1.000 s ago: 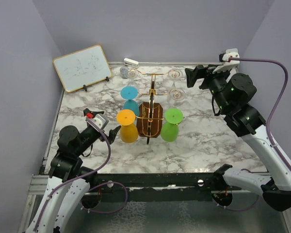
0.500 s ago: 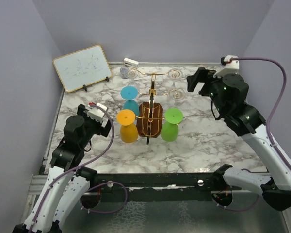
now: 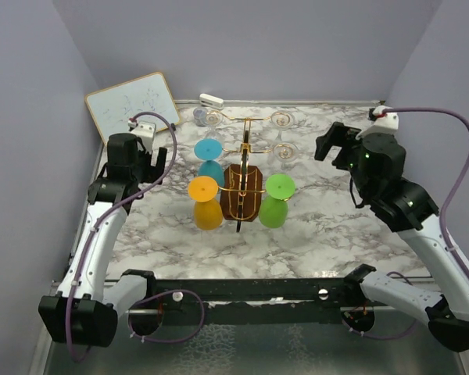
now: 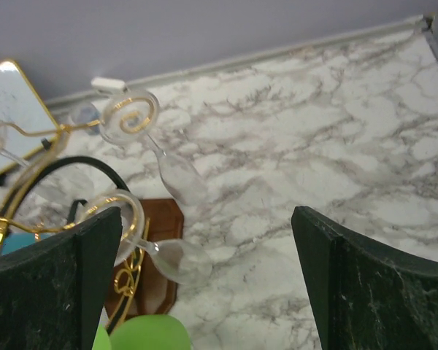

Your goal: Place the wine glass upside down on the wine glass rack

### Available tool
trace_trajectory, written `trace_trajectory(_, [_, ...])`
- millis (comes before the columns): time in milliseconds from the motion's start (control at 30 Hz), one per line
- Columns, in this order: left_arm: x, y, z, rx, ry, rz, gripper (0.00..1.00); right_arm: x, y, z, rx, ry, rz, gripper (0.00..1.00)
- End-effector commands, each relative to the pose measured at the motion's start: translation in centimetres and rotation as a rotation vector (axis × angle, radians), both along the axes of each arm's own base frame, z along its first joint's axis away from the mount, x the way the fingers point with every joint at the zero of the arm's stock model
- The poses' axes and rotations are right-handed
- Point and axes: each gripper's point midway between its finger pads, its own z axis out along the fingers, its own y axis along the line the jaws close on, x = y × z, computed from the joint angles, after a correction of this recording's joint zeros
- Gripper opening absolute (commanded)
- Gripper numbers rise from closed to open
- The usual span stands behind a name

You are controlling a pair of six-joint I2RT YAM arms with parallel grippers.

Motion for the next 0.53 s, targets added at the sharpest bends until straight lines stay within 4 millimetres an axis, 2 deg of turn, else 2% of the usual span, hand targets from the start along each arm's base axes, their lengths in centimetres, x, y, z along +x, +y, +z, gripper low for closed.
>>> trace_trajectory(0, [1.4,0.8,1.2,-0.095,0.03,0.06,0.99,-0.7,-0.1,-5.9,-0.006,0.169,-0.026,0.99])
trace_trajectory(133, [2.1,2.5,0.7,-0.094,0.058,0.194,0.99,-1.1,-0.2,-6.7,0.027,0.151,-0.029,0.99])
trace_trajectory(267, [1.5,2.5,1.1,-0.117,0.009,0.209,0.99,-0.9,-1.4,-7.7,0.004,0.169,-0.103,0.99])
trace_trajectory(333, [1.2,2.6,0.5,-0.134,0.045,0.22,0.99,-0.1,-1.5,-8.7,-0.018,0.183,-0.138,0.99])
trace_trajectory(400, [1.1,2.6,0.1,-0.135,0.045,0.206,0.98,0.4,-1.4,-8.7,-0.044,0.175,-0.134,0.99])
trace_trajectory(500, [1.1,4.1,0.7,-0.118,0.009,0.265,0.99,1.0,-1.3,-8.1,-0.082,0.159,-0.125,0.99])
